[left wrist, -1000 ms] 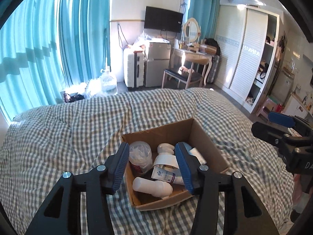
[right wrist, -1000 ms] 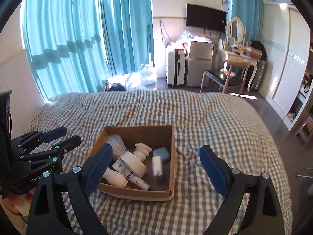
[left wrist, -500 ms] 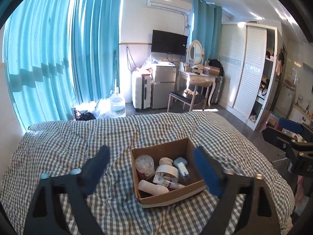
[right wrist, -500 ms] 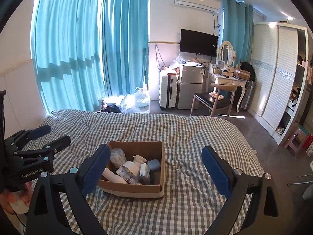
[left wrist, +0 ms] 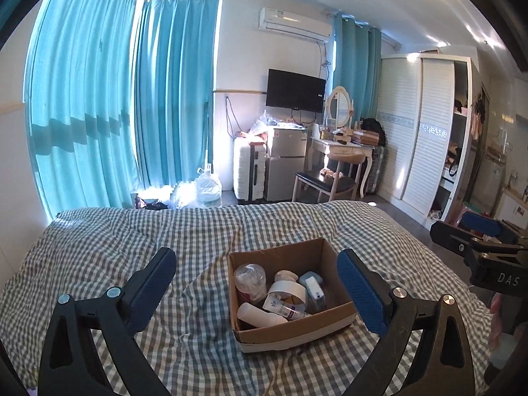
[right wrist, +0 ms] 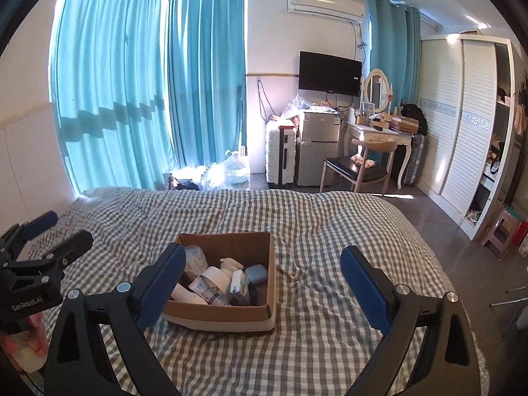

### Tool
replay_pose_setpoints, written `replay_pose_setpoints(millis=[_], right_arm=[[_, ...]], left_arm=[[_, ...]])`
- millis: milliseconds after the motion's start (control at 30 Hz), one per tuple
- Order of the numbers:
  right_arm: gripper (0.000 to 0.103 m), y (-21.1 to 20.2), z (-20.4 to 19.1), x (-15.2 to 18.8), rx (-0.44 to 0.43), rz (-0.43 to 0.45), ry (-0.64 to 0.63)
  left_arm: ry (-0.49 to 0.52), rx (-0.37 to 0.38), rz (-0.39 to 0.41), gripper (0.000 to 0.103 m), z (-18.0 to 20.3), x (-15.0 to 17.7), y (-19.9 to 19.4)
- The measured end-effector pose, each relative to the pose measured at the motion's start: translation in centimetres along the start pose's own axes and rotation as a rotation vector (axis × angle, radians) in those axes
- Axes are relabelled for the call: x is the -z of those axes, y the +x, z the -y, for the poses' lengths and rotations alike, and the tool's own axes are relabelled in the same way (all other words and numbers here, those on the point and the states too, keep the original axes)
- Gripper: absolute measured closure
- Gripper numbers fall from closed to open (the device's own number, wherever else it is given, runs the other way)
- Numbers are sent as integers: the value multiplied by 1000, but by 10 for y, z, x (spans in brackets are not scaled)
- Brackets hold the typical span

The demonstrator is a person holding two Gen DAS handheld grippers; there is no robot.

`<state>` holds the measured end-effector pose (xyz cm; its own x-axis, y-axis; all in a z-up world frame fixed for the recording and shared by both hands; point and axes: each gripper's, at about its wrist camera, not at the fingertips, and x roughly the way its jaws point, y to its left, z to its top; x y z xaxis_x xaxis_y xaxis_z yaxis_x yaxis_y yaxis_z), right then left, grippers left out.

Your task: Organize objects

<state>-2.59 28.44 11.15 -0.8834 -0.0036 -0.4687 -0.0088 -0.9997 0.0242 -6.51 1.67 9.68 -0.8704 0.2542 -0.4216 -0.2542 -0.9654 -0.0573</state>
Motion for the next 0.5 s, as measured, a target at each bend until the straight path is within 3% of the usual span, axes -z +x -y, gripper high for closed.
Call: replay_pose_setpoints(millis=[167, 500], right_arm=[[6, -1, -1, 16, -41, 65, 8], [6, 13, -5, 59, 3, 80, -31]], left_arm=[[-21, -26, 18, 2, -2, 14, -3], [-52, -85, 73, 2, -7, 45, -19]])
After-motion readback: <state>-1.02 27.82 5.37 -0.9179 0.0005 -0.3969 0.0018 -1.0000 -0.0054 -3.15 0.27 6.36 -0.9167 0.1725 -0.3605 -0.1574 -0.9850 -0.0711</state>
